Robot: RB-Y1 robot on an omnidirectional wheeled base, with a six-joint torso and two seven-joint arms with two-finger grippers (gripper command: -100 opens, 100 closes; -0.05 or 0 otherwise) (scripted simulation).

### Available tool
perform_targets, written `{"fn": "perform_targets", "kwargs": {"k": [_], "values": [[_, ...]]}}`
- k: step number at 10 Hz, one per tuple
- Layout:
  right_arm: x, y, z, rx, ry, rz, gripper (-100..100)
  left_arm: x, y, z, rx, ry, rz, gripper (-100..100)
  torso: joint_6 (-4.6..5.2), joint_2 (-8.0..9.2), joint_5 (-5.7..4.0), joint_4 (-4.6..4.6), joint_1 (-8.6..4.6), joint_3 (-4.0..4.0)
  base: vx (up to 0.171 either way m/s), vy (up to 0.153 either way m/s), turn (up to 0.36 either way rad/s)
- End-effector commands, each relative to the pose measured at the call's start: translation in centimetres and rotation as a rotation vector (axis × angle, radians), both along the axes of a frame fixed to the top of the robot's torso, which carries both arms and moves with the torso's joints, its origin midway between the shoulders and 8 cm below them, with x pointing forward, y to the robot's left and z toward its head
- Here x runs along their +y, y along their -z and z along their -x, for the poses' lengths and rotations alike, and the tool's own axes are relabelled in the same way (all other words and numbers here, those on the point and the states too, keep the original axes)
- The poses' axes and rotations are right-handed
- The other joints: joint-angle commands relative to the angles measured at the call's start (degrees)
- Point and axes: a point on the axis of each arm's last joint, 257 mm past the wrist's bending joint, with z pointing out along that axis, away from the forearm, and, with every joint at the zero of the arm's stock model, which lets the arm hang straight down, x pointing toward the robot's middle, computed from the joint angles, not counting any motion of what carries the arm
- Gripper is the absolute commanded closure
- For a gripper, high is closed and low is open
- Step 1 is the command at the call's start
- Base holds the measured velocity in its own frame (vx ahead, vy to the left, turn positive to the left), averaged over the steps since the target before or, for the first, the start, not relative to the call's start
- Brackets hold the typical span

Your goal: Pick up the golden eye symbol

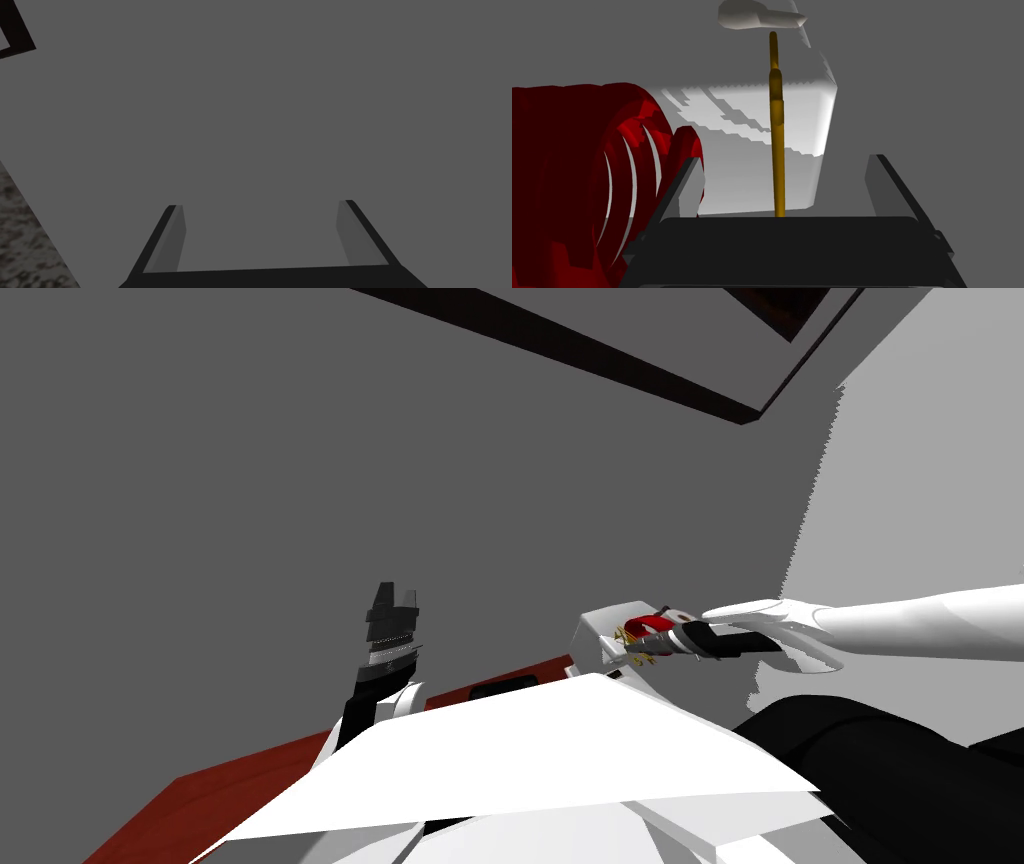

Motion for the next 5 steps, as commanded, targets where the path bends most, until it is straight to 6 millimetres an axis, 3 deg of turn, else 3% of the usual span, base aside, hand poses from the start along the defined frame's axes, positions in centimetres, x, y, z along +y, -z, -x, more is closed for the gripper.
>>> {"fn": "perform_targets", "kwargs": {"k": [1,2,3,4,5], "values": [[-0.32,0.72,0.71,0.000,0.010,0.001,-100,0.00,0.00,0.00,0.000,0.000,0.000,0,0.00,0.00,0.00,0.00,0.00,0.00,0.036,0.012,0.059],[-0.56,1.46,1.46,0.000,0.018,0.000,-100,0.00,0.00,0.00,0.000,0.000,0.000,0,0.00,-0.01,0.00,0.00,0.01,-0.01,0.044,0.015,0.081],[-0.34,1.08,0.94,0.000,0.014,-0.001,-100,0.00,0.00,0.00,0.000,0.000,0.000,0,-0.01,-0.04,0.01,-0.01,0.03,-0.03,0.021,0.006,0.015],[-0.37,1.14,0.98,0.000,0.014,0.000,100,0.00,0.00,0.00,0.000,0.000,0.000,0,0.00,0.01,0.02,0.00,0.01,0.00,0.000,0.000,0.000],[-0.37,1.13,0.97,0.000,0.014,0.000,100,0.00,0.00,0.00,0.000,0.000,0.000,0,0.01,0.07,0.01,0.01,0.00,0.04,0.000,0.000,0.000]]}}
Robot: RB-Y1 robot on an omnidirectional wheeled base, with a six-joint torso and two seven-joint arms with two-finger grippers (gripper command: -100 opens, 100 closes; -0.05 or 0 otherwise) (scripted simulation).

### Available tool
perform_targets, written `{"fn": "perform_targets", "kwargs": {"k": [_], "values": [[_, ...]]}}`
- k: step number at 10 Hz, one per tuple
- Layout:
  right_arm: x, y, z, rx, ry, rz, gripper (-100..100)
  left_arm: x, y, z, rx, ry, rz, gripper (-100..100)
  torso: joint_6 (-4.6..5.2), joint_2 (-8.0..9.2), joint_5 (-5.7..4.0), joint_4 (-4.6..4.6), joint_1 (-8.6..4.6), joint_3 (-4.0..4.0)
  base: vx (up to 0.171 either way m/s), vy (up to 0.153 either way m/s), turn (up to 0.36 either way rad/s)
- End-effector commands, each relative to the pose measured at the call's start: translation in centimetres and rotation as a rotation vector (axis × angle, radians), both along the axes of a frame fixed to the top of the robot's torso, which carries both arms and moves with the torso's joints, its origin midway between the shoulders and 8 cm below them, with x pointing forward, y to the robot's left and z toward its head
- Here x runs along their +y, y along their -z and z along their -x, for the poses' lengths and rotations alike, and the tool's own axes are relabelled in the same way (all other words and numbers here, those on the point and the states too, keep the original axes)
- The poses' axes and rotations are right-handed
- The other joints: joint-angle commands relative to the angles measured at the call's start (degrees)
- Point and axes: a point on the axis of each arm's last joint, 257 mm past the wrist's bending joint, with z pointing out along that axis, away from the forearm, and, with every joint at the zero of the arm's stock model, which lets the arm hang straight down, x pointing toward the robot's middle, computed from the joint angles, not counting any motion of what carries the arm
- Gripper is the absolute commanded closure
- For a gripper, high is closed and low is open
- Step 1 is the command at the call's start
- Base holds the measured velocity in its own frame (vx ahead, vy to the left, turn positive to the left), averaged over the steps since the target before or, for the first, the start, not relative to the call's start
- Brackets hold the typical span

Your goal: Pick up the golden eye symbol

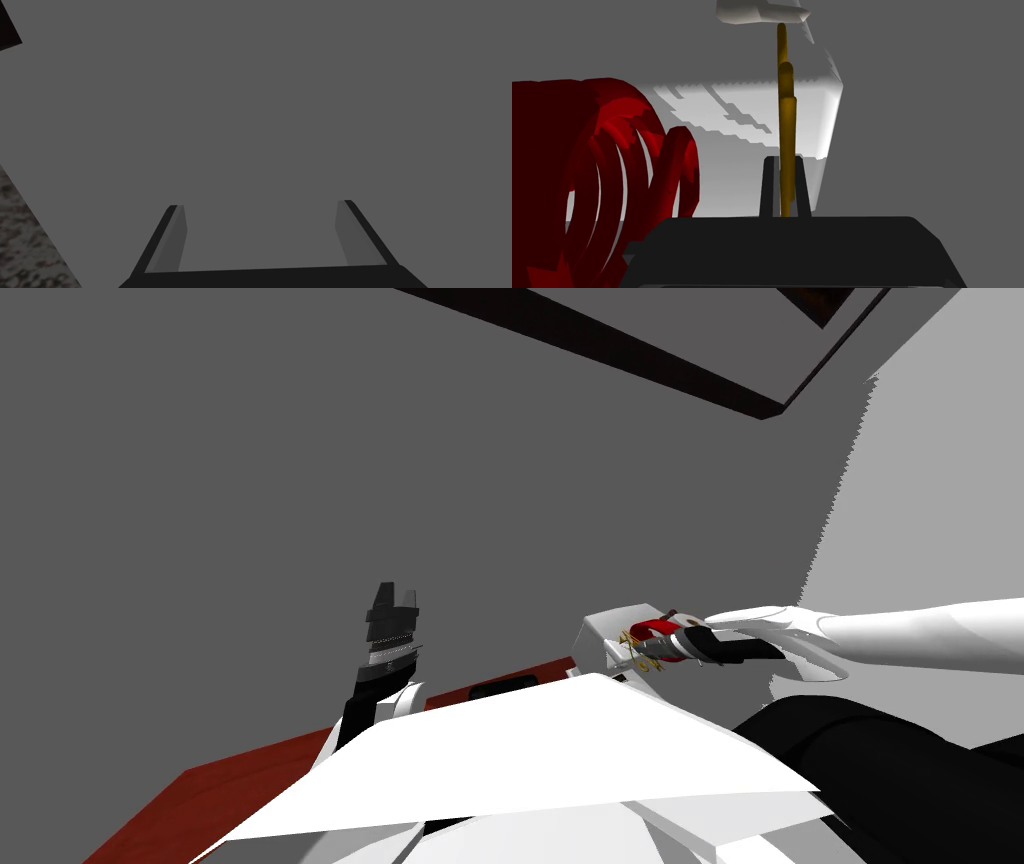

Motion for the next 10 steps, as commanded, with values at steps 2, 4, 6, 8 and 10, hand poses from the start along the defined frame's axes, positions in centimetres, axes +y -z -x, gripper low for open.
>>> {"fn": "perform_targets", "kwargs": {"k": [2,4,6,8,10], "values": [[-0.1,0.0,0.0,-0.001,0.000,0.004,100,0.0,0.0,0.0,0.000,0.000,0.000,0,0.00,-0.01,-0.08,0.00,-0.10,-0.01,0.000,0.000,0.000],[0.0,0.0,0.0,-0.001,0.001,0.001,0,0.0,0.0,0.0,0.000,0.000,0.000,0,-0.01,-0.02,-0.05,-0.01,-0.11,-0.01,0.000,0.000,0.000],[0.6,-1.3,-1.2,-0.001,-0.016,-0.005,100,0.0,0.0,0.0,0.000,0.000,0.000,0,0.04,0.07,0.00,0.00,-0.10,0.03,-0.035,-0.010,-0.101],[0.9,-2.0,-1.9,0.000,-0.024,-0.005,100,0.0,0.0,0.0,0.000,0.000,0.000,0,0.04,0.11,0.02,0.02,-0.09,0.06,-0.036,-0.008,-0.040],[0.9,-1.8,-1.8,0.000,-0.023,-0.007,0,0.0,0.0,0.0,0.000,0.000,0.000,0,0.05,0.04,0.03,0.00,-0.05,0.02,-0.007,-0.001,-0.004]]}}
